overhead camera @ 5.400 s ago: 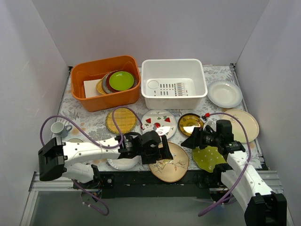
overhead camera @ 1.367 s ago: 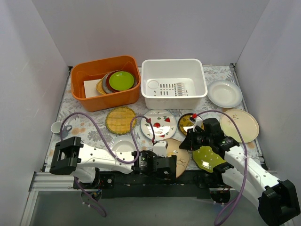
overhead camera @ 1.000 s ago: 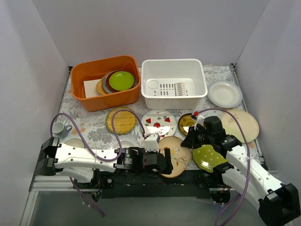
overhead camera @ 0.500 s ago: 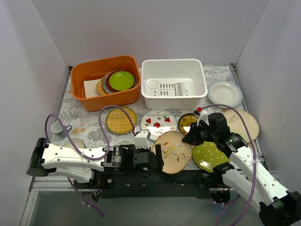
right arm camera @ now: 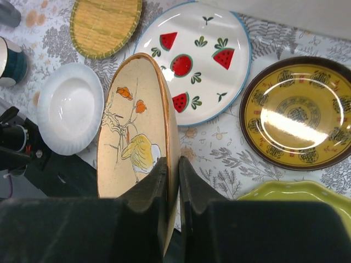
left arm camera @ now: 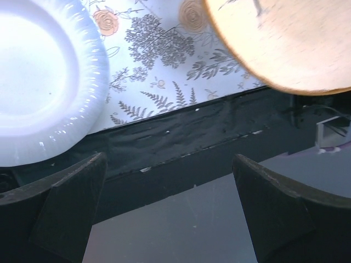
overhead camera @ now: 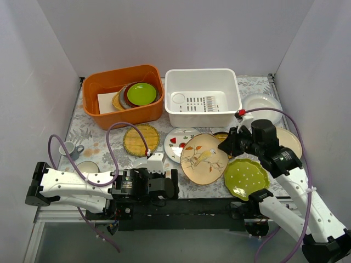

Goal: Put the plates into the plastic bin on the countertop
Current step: Pick up the plate at the center of the board, then place the plate in the plastic bin.

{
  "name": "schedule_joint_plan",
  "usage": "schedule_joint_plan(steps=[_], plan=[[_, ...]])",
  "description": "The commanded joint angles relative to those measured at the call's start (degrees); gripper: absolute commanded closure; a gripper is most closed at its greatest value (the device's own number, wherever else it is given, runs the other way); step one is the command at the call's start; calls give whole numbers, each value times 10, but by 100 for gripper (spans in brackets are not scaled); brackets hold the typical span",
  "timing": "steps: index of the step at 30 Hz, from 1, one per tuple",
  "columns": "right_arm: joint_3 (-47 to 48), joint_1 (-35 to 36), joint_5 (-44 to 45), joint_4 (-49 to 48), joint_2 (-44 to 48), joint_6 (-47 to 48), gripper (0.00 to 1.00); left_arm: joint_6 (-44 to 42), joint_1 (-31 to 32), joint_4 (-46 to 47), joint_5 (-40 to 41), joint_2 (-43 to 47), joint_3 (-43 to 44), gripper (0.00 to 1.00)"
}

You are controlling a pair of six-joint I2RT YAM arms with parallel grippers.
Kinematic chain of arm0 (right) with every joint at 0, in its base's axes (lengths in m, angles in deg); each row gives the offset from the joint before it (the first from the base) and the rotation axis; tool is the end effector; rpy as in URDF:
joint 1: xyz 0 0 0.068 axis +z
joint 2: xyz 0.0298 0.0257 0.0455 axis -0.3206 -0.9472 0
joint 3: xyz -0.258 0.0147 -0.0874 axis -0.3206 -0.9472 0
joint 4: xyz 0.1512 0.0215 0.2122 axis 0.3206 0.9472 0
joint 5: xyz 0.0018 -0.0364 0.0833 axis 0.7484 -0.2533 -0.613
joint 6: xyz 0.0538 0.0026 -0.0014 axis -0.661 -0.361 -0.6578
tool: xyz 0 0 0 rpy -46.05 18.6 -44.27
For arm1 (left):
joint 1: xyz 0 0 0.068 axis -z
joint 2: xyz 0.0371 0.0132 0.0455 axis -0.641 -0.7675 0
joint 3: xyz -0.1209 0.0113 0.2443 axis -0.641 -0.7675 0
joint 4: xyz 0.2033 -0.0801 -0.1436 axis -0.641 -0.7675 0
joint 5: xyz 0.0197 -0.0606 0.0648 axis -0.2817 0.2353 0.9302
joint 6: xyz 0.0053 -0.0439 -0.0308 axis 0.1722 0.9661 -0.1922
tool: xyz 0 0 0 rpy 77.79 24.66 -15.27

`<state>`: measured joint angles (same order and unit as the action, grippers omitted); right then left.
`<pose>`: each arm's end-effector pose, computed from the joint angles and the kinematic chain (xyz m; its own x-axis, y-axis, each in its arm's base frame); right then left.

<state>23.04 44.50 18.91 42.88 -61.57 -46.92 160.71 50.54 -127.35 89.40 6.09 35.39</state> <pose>0.1383 0.0770 0.3191 -0.6057 0.0301 -0.7951 -0.4599 0.8022 0.3807 0.0170 -0.1905 0.2814 -0.7845 -0.5705 -0.2431 -0.3497 0.7307 -0.5863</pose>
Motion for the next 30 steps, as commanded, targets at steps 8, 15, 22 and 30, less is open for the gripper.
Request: schedule_joint_plan(steps=[8, 15, 22, 30], plan=[[167, 1, -2, -60, -119, 27, 99, 210, 3, -6, 7, 15, -36, 2], [242, -4, 5, -57, -182, 46, 99, 215, 2, 13, -9, 9, -61, 2], [340, -20, 27, -43, -255, 68, 99, 209, 3, 17, -28, -12, -62, 2], [441, -51, 4, -39, -342, 71, 99, 191, 2, 40, -43, -56, -54, 2]])
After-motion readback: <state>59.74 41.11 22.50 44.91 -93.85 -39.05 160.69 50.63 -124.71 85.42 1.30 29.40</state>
